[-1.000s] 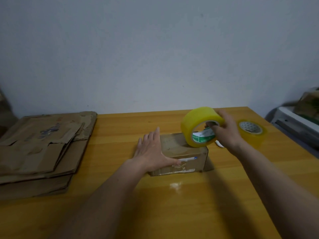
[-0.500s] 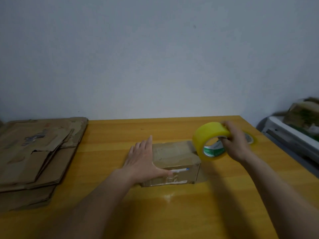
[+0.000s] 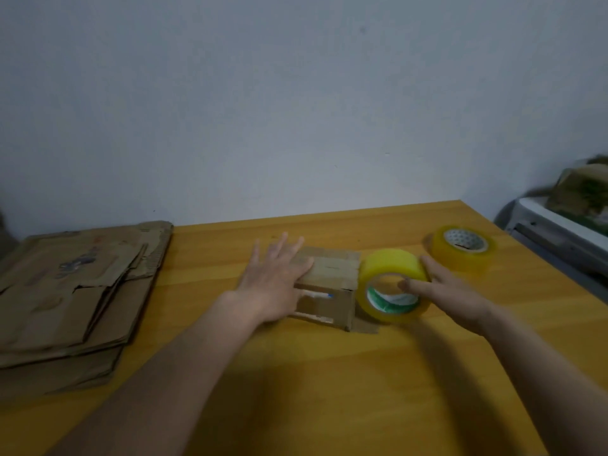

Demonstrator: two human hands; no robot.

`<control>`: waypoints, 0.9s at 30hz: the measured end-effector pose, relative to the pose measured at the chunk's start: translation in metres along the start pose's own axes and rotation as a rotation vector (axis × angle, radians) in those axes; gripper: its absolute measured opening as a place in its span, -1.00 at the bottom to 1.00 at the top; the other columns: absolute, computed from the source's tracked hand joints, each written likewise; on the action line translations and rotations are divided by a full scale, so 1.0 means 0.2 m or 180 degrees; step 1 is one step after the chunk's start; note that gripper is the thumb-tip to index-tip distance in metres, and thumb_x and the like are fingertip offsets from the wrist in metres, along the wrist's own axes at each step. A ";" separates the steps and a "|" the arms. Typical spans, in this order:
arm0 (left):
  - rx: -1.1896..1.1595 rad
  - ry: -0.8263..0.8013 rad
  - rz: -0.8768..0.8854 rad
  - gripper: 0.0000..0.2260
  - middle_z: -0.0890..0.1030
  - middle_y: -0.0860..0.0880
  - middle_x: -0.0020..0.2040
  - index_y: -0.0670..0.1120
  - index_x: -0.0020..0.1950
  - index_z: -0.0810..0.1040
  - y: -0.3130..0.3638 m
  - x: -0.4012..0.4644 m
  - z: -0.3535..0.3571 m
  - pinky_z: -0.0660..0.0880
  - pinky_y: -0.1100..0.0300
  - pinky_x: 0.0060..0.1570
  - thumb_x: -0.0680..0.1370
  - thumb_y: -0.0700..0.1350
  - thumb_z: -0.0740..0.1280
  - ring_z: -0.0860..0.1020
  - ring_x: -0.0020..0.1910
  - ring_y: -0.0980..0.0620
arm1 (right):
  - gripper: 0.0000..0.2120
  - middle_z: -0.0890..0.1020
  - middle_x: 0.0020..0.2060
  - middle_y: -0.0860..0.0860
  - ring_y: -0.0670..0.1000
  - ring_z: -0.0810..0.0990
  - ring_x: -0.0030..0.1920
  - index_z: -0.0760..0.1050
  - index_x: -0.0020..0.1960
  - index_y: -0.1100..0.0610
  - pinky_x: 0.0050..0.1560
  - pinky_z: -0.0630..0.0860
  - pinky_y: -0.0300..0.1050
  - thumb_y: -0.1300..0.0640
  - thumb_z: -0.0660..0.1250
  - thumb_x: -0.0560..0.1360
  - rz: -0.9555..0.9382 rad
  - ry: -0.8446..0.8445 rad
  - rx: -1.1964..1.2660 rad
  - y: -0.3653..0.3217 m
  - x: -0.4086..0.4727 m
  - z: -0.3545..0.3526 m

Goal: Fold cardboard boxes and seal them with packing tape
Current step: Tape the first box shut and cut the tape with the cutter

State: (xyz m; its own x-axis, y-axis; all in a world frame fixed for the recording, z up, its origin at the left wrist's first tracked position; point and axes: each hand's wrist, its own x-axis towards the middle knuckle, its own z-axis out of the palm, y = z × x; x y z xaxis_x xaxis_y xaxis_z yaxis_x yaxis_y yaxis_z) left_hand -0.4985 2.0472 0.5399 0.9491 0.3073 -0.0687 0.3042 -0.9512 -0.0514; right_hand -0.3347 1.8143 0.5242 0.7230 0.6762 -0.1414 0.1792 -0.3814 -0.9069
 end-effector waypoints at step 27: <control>-0.2167 0.0170 -0.0266 -0.56 0.04 0.11 0.59 0.15 0.52 0.24 -0.07 0.14 0.09 -0.08 -0.01 0.52 0.63 0.03 0.18 -0.18 0.56 0.02 | -0.82 0.64 -0.31 0.03 -0.08 0.63 -0.30 0.54 -0.12 0.24 -0.28 0.57 -0.26 0.12 0.29 0.52 0.0354 -0.2079 0.1318 -0.12 -0.10 0.37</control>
State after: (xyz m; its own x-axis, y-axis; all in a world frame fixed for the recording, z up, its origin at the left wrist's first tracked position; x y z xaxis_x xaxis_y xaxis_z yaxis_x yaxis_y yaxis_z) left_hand -0.4781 2.0691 0.5203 0.9176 0.3952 -0.0416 0.3432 -0.7355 0.5842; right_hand -0.4024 1.8565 0.5190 0.1598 0.9308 -0.3286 -0.2276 -0.2892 -0.9298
